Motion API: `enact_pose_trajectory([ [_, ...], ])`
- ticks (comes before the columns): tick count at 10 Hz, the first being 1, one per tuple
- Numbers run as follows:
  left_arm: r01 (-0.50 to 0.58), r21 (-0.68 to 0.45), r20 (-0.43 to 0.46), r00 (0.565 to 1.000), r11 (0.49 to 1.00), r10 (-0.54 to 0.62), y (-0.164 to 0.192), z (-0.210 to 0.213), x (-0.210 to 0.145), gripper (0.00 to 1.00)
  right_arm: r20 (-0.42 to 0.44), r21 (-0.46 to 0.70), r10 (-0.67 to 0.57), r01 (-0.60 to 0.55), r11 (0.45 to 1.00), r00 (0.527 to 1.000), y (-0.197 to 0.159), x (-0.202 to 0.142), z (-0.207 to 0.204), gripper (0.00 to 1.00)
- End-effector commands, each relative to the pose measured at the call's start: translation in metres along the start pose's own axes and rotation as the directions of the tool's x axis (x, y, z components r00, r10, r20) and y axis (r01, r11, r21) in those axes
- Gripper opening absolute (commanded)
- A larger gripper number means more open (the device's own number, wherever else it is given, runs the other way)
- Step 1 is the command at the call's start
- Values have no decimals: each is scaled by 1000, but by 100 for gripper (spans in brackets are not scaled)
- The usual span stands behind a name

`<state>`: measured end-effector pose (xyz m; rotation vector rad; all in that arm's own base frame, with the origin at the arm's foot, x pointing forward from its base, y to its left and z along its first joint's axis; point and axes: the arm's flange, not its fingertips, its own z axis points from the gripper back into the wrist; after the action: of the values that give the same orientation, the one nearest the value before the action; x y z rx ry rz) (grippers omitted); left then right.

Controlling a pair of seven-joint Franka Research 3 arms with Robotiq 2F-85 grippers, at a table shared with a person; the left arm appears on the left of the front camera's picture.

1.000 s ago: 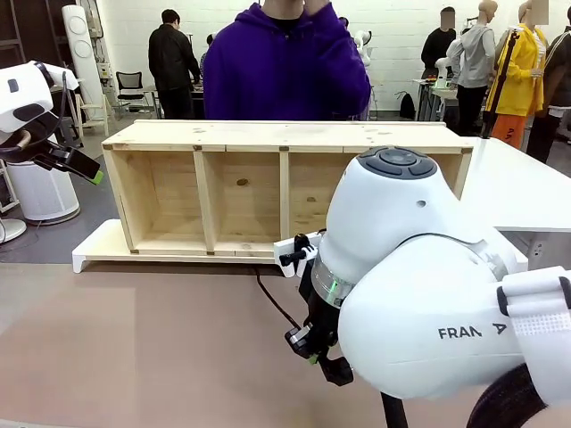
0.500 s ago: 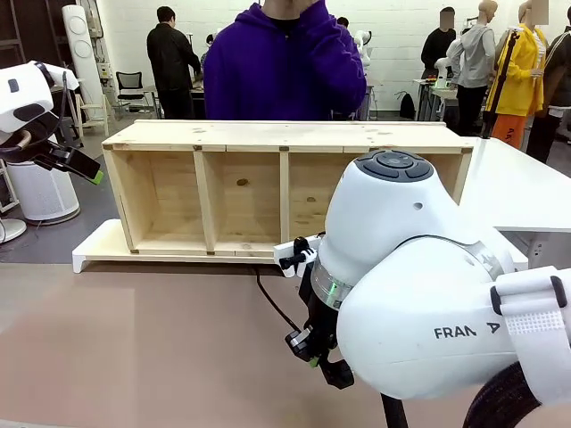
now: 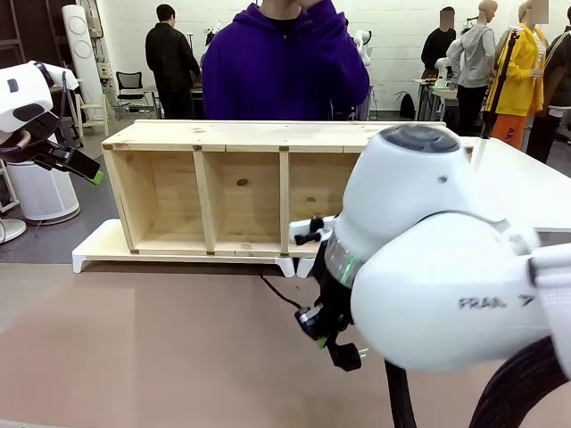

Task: Perform cable management.
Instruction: Pull the grasped Power Cable to the location of the Power Strip.

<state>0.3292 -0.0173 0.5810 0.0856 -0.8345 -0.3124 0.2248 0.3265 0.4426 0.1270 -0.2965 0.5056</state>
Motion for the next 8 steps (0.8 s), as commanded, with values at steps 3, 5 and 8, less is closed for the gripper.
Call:
enact_pose_trajectory([
  [3, -2, 2, 0, 1000, 1000, 2, 1, 0, -1, 100, 37, 7, -185, 185, 983, 982, -78, -100, 30, 15],
  [5, -2, 2, 0, 1000, 1000, 2, 1, 0, -1, 100, 81, -6, -272, 274, 962, 959, -110, -122, 51, 15],
  [8, -2, 2, 0, 1000, 1000, 2, 1, 0, -1, 100, 160, -41, -349, 360, 932, 923, -166, -149, 81, 15],
])
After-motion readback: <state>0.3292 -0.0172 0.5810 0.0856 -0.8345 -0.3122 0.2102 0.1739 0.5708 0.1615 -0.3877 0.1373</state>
